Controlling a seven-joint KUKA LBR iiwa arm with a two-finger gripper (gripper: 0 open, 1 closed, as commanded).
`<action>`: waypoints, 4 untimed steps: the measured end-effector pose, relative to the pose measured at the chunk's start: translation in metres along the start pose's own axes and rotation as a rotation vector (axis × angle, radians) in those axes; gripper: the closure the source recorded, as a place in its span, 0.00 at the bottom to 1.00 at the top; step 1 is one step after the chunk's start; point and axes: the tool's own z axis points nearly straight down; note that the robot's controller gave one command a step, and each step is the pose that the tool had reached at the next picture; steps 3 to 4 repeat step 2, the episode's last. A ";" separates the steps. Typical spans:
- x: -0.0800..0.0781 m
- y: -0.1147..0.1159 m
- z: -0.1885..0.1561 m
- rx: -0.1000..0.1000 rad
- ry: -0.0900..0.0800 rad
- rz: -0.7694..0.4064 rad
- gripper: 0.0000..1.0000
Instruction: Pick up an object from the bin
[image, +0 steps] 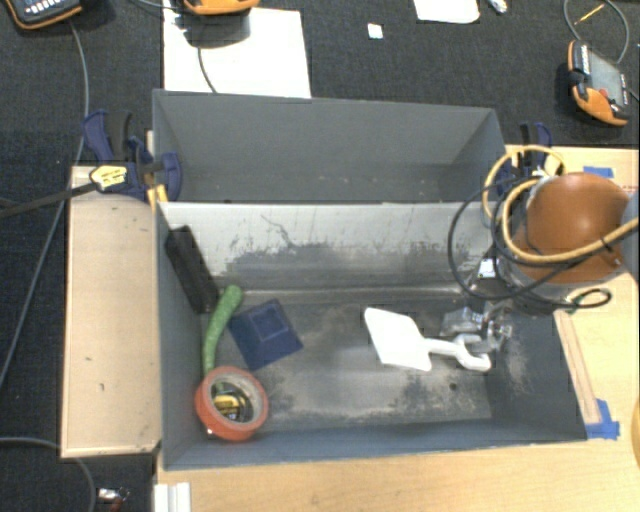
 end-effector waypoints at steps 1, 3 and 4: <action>-0.002 0.000 0.000 0.002 0.002 -0.005 1.00; -0.003 0.002 -0.037 -0.002 0.002 -0.002 1.00; -0.003 0.002 -0.037 -0.002 0.002 -0.002 1.00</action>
Offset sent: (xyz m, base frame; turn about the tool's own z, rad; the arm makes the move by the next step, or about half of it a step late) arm 0.0008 0.0012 0.0596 -0.0030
